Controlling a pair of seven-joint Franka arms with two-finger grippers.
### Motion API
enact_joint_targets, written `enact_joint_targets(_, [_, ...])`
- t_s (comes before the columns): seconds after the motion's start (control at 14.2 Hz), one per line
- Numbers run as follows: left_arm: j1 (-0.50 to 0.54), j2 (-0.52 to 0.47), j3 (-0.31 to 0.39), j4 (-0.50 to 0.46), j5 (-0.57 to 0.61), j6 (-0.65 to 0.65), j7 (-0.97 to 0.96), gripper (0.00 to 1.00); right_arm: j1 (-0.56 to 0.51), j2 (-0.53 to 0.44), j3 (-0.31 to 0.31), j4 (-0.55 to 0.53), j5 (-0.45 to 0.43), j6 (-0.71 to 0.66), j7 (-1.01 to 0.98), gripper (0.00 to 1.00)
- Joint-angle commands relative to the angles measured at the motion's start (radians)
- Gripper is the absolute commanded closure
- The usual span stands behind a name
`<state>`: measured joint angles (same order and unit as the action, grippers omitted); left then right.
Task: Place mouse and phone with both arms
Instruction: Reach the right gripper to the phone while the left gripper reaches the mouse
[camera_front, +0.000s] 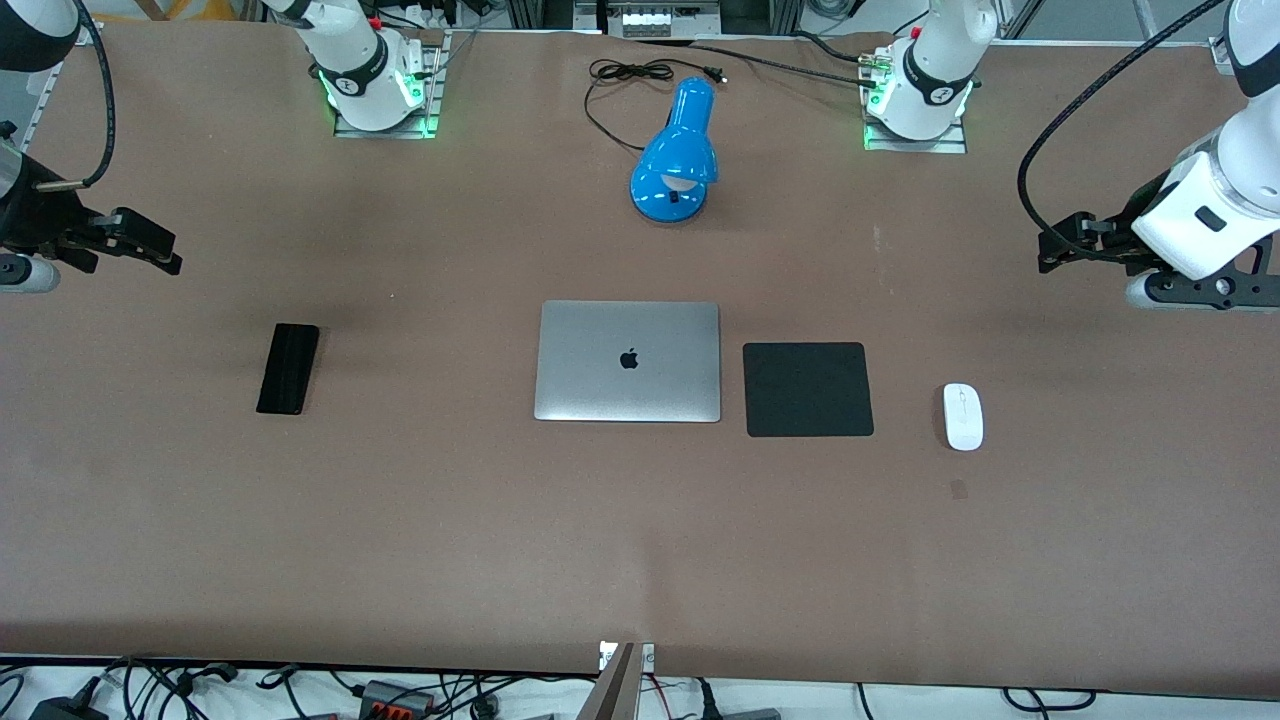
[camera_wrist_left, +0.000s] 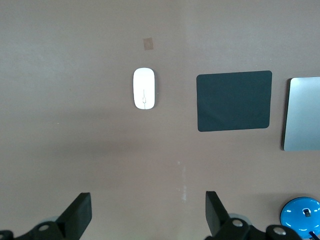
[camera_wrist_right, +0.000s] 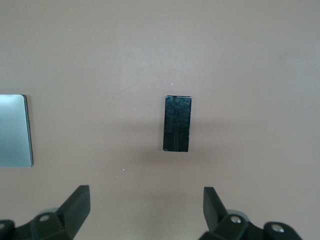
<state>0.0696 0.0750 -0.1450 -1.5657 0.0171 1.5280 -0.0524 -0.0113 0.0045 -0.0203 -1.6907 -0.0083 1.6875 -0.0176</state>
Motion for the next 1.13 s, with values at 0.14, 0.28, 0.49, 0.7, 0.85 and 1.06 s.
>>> enact_joint_targets(0.14, [0.006, -0.024, 0.002, -0.022, -0.020, 0.011, 0.005, 0.00, -0.007, -0.026, 0.008, -0.007, -0.001, -0.015, -0.002, 0.00])
enact_joint_targets(0.28, [0.004, -0.005, 0.002, -0.020, -0.014, 0.011, 0.003, 0.00, -0.007, -0.018, 0.010, -0.007, -0.001, -0.014, -0.002, 0.00])
enact_joint_targets(0.49, [0.006, 0.115, 0.007, 0.057, -0.008, 0.017, 0.005, 0.00, -0.010, 0.008, 0.010, -0.006, -0.001, -0.006, -0.002, 0.00])
enact_joint_targets(0.7, [0.003, 0.261, 0.007, 0.076, -0.005, 0.110, 0.005, 0.00, -0.013, 0.067, 0.008, -0.006, -0.015, 0.012, -0.002, 0.00])
enact_joint_targets(0.85, [0.004, 0.333, 0.009, 0.073, -0.003, 0.205, 0.005, 0.00, -0.019, 0.138, 0.006, -0.007, -0.016, 0.047, 0.007, 0.00])
enact_joint_targets(1.06, [-0.001, 0.448, 0.009, 0.073, 0.088, 0.308, 0.005, 0.00, -0.035, 0.228, 0.000, -0.036, -0.016, 0.116, 0.013, 0.00])
